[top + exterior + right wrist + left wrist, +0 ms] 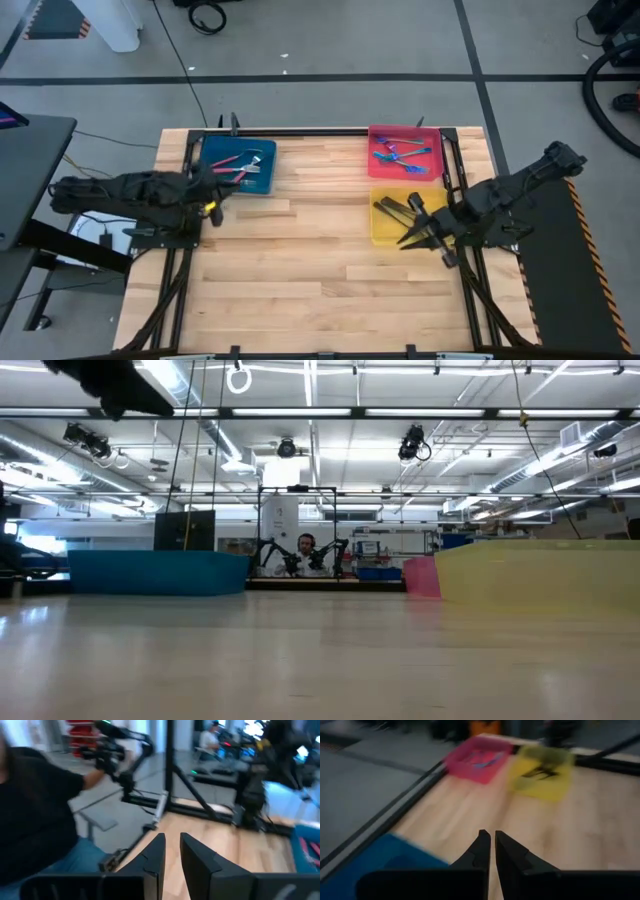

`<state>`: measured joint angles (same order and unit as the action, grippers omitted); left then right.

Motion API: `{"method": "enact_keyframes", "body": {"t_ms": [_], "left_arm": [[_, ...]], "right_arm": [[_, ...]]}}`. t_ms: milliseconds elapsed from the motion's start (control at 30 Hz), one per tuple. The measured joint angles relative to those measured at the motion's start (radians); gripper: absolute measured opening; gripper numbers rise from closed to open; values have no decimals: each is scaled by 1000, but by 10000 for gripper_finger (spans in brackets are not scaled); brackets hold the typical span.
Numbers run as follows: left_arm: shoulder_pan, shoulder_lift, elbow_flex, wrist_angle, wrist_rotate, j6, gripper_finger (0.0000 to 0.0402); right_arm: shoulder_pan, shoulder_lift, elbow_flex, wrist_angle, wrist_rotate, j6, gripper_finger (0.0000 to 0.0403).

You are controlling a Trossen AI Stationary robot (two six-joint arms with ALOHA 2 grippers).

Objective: Sort silverware by color (type)
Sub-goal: Return to Home Position

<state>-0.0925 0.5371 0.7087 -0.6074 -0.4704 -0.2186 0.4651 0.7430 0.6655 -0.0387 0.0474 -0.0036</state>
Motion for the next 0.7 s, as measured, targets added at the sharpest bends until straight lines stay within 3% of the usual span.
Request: {"method": "enact_keyframes", "body": {"t_ms": [167, 300, 700], "left_arm": [[-41, -106, -203, 208, 148, 72, 27], [-64, -150, -307, 275, 186, 105, 27], [-149, -173, -524, 450, 190, 140, 27]], "right_arm": [[5, -39, -2, -38, -107, -77, 65], [4, -45, -63, -23, -116, -95, 65], [4, -52, -423, 427, -92, -97, 65]]}}
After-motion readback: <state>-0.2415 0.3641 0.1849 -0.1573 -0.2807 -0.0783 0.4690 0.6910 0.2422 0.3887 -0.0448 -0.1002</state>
